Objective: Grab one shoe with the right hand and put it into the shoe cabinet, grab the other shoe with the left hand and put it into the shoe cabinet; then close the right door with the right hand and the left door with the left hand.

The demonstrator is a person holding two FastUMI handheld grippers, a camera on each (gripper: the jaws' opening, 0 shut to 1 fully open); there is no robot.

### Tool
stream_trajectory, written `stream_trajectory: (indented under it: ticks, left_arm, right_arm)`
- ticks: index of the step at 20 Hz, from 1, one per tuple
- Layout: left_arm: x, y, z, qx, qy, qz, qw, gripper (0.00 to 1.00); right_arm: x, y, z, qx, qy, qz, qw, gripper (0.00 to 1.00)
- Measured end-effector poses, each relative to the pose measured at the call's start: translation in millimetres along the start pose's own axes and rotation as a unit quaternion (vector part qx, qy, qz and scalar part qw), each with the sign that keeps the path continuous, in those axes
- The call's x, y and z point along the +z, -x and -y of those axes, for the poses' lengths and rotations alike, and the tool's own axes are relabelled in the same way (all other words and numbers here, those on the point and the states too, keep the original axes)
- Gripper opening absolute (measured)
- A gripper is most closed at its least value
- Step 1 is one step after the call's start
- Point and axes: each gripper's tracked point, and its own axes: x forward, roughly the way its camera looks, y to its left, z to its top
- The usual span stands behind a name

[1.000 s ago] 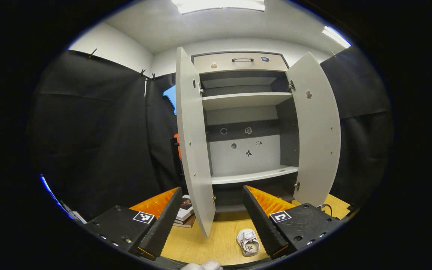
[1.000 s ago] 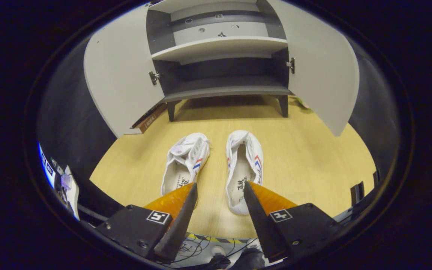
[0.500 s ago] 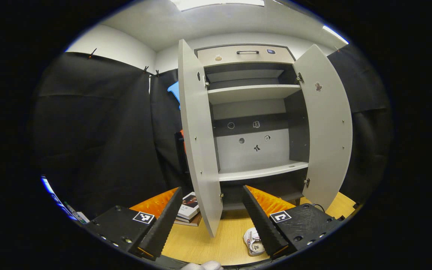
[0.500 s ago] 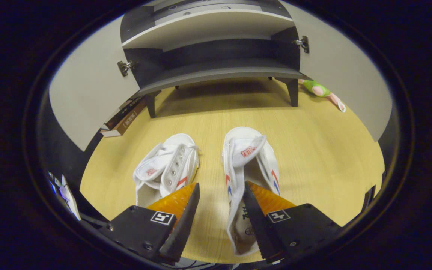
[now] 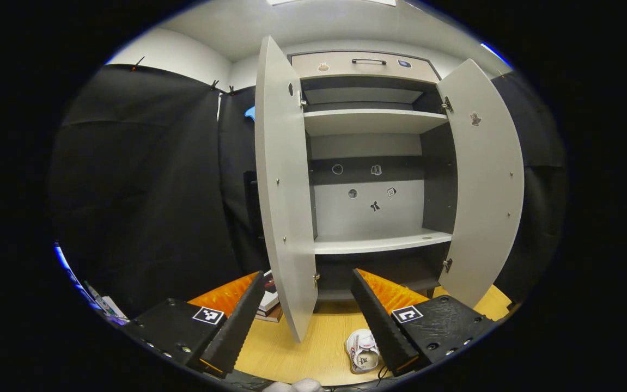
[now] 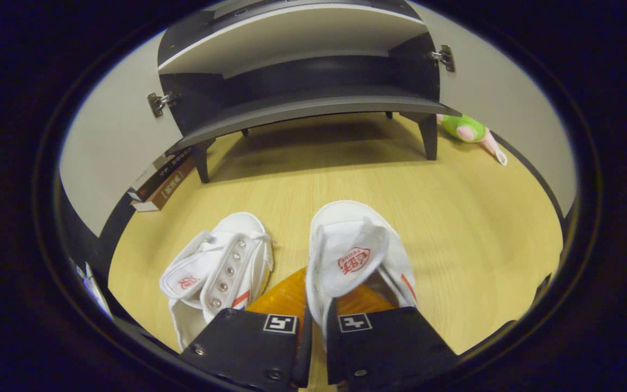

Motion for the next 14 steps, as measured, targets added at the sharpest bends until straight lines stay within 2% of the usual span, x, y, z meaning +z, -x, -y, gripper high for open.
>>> stream_trajectory:
  ticks: [3,8,14]
  left_arm:
    - [0,-2,3,0.000,0.000,-0.002,1.000,0.96]
    - [5,-7,7,-0.002,0.006,0.003,1.000,0.96]
    - [13,-6,9,-0.005,0.009,0.014,1.000,0.96]
  right_arm:
    - [7,5,4,-0.002,0.014,-0.002,1.000,0.08]
    - [31,29,0,0.010,0.020,0.016,1.000,0.07]
    - [102,99,-10,0.027,0.044,0.077,0.996,0.07]
